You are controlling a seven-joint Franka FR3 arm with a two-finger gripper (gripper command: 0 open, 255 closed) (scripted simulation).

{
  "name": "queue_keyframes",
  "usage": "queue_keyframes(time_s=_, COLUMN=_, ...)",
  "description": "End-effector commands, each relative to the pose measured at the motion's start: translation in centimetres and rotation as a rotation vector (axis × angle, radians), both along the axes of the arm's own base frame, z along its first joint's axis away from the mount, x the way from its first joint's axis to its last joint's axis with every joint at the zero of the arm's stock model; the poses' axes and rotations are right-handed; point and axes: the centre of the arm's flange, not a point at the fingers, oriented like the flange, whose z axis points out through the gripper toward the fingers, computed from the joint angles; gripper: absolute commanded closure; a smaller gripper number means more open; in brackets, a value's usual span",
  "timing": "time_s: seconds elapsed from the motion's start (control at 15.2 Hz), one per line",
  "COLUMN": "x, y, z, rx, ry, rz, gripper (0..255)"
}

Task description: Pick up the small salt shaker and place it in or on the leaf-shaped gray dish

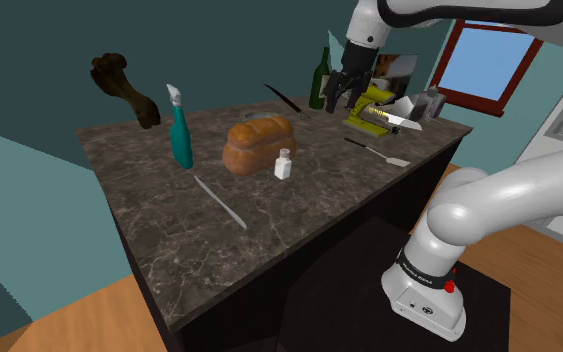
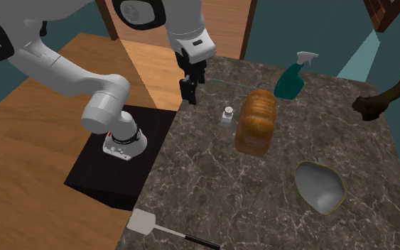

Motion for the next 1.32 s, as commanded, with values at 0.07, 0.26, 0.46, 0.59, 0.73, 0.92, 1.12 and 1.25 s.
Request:
queue_keyframes(time_s=0.07, x=0.2, y=0.5, z=-1.2, rx=-0.001, ry=-0.014, rz=-0.007, gripper=0)
queue_keyframes(time_s=0.26, x=1.0, y=2.1, z=-4.7, rx=-0.004, ry=-0.056, rz=-0.029, gripper=0)
queue_keyframes(time_s=0.46, x=2.0, y=3.7, z=-8.1, rx=-0.006, ry=-0.097, rz=-0.051, gripper=0)
queue_keyframes(time_s=0.59, x=2.7, y=4.7, z=-10.4, rx=-0.008, ry=-0.125, rz=-0.065, gripper=0)
queue_keyframes(time_s=0.73, x=3.5, y=5.8, z=-12.7, rx=-0.010, ry=-0.153, rz=-0.080, gripper=0)
queue_keyframes(time_s=0.92, x=4.9, y=7.3, z=-16.0, rx=-0.013, ry=-0.195, rz=-0.102, gripper=0)
queue_keyframes(time_s=1.12, x=5.9, y=8.1, z=-18.4, rx=-0.014, ry=-0.219, rz=-0.114, gripper=0)
queue_keyframes(time_s=1.25, x=6.3, y=8.0, z=-19.4, rx=-0.014, ry=-0.219, rz=-0.114, gripper=0)
